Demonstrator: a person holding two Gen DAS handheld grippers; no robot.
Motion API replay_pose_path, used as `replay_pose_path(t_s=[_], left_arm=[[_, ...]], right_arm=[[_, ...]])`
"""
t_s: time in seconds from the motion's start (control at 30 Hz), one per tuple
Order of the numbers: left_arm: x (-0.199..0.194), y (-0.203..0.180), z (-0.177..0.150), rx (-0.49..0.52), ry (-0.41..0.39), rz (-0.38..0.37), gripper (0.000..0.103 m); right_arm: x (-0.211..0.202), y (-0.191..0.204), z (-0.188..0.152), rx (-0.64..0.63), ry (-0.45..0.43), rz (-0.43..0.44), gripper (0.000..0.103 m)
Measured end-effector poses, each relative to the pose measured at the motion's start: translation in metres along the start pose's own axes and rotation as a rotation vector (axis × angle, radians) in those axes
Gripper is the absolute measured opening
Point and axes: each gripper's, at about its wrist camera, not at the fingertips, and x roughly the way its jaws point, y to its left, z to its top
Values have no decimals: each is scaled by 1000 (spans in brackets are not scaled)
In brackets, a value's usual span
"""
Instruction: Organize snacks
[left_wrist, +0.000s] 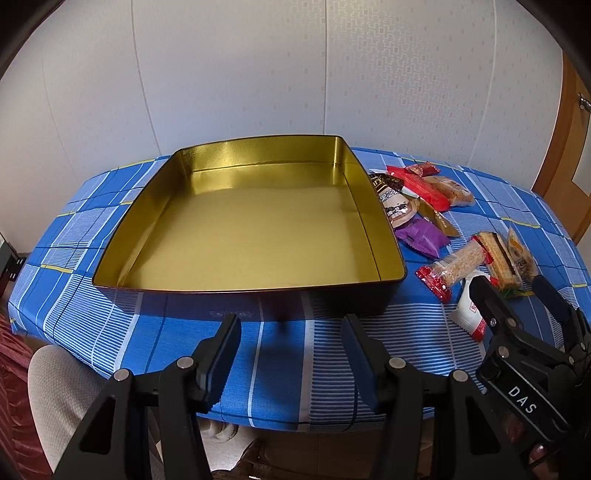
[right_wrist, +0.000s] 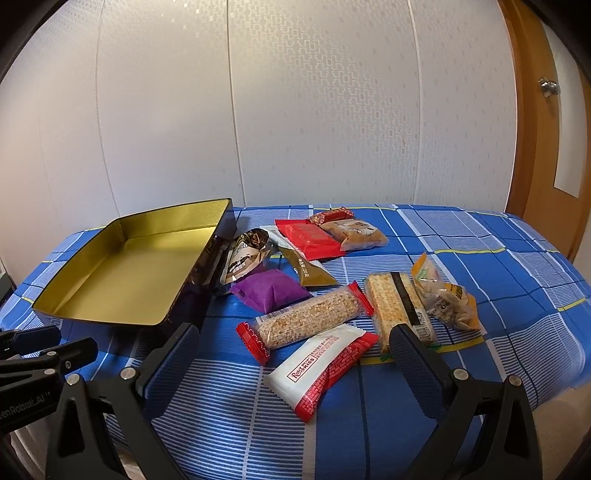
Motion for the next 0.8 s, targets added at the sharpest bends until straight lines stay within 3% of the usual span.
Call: replay_pose_path(t_s=[0.8], left_arm=[[2,3,-2,1,11,-3,57]], right_arm=[[1,2,-1,-2,6,2,103]])
